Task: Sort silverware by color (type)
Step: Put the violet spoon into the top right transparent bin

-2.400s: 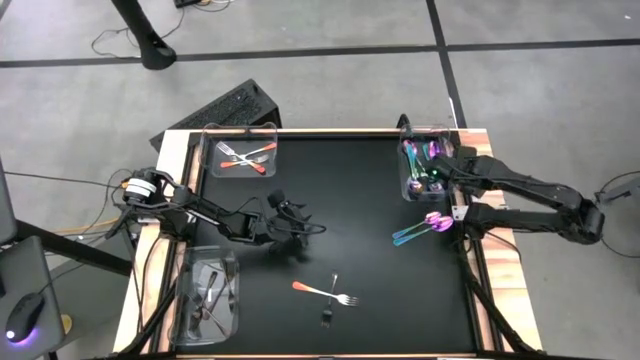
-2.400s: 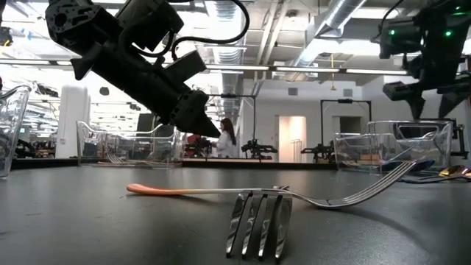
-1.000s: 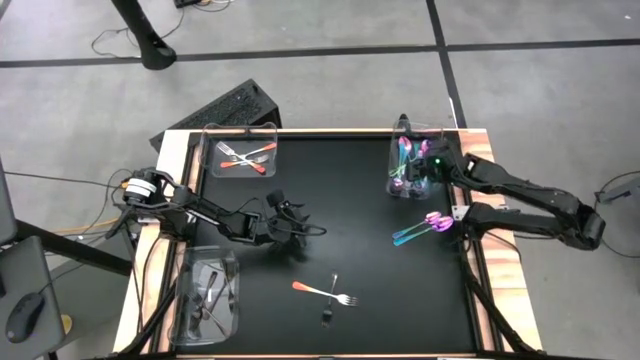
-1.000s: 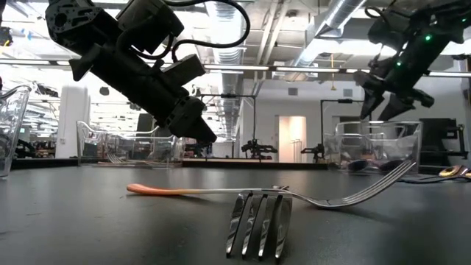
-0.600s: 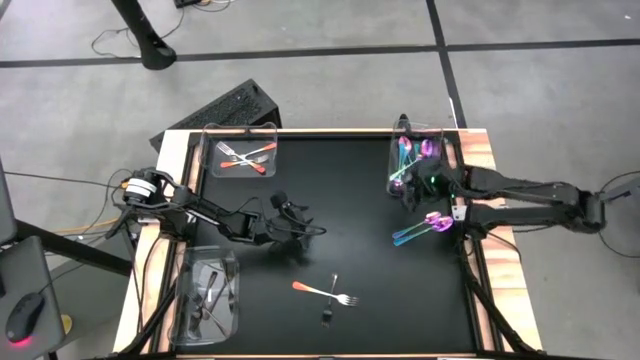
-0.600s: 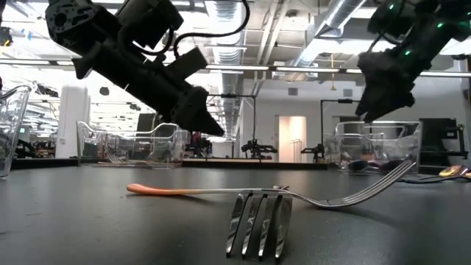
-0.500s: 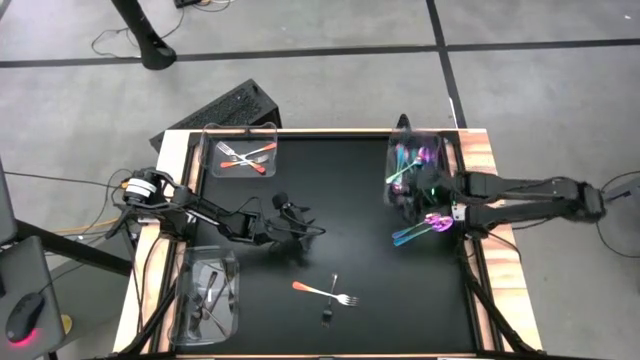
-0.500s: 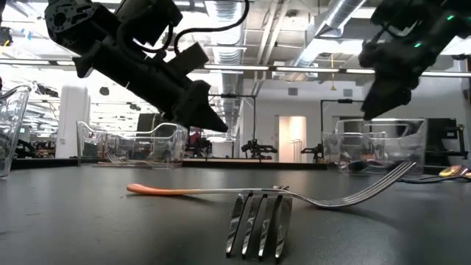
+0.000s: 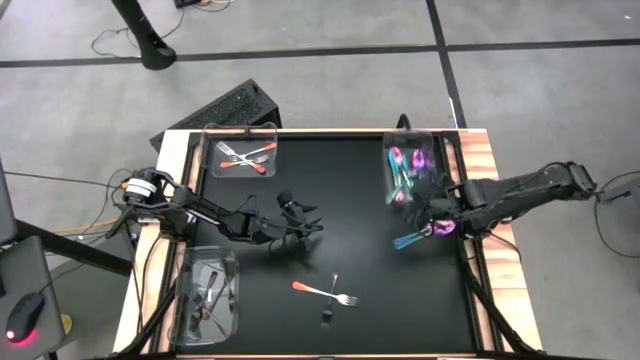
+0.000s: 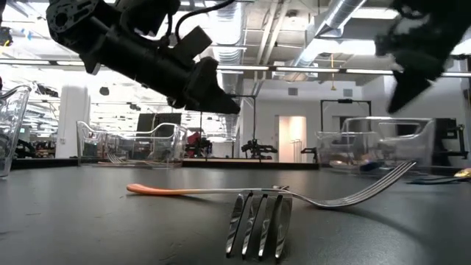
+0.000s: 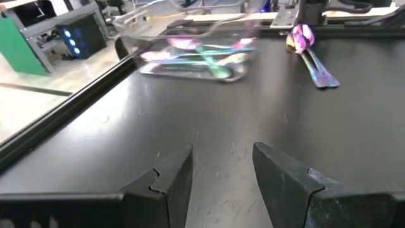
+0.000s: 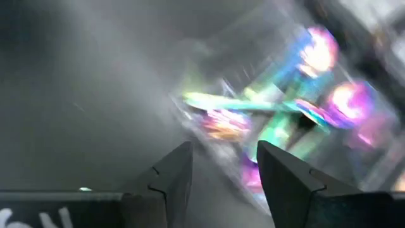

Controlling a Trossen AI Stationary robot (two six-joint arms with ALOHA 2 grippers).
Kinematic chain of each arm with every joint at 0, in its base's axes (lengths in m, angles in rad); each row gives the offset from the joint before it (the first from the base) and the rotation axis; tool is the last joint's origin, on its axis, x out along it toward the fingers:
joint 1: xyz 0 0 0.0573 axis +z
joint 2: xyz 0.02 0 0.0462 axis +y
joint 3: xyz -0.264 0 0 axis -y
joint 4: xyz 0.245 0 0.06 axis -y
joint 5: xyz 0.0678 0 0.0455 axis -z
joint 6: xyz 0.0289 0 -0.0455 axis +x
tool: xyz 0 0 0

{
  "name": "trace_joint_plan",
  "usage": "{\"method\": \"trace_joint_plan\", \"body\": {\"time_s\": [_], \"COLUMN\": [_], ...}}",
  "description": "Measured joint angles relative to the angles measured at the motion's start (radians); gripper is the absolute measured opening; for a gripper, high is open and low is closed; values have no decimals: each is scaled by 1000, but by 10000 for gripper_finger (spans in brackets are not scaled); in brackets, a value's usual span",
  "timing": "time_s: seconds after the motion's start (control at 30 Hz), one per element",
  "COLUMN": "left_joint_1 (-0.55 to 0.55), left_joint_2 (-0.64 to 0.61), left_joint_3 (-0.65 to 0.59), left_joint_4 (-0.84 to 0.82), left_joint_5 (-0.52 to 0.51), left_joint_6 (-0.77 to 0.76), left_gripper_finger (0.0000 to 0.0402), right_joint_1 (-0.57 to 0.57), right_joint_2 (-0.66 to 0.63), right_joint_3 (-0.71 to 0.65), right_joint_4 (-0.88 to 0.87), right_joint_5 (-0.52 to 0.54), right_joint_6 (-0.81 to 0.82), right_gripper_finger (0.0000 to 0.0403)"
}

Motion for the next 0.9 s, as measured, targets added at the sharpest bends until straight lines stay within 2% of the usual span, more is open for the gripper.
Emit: {"method": "trace_joint_plan", "body": {"time_s": [0.2, 0.33, 0.43, 0.5, 0.57, 0.73, 0.9], "left_joint_1": [-1, -1, -1, -6, -14, -17, -16], "left_joint_2": [0, 0, 0, 0, 0, 0, 0], "left_joint_3": [14, 14, 14, 14, 14, 14, 14], "left_joint_4": [-6, -7, -8, -10, -27, -41, -41], "left_joint_5": [7, 6, 4, 11, 21, 4, -2], "left_joint_6": [-9, -11, -13, -18, -20, -10, -3], "left_gripper_finger": [155, 155, 155, 155, 155, 155, 155], "right_joint_1": [45, -37, -119, -147, -150, -105, -91], "right_joint_2": [-1, 63, 139, 187, 240, 359, 440], "right_joint_3": [59, 46, 46, 46, 46, 44, 42], "right_joint_4": [237, 359, 340, 262, 179, -22, -26], "right_joint_5": [-3, -49, -246, -370, -451, -480, -480], "right_joint_6": [-261, -369, -427, -450, -489, -521, -547], "right_gripper_finger": [173, 163, 156, 151, 144, 133, 136]}}
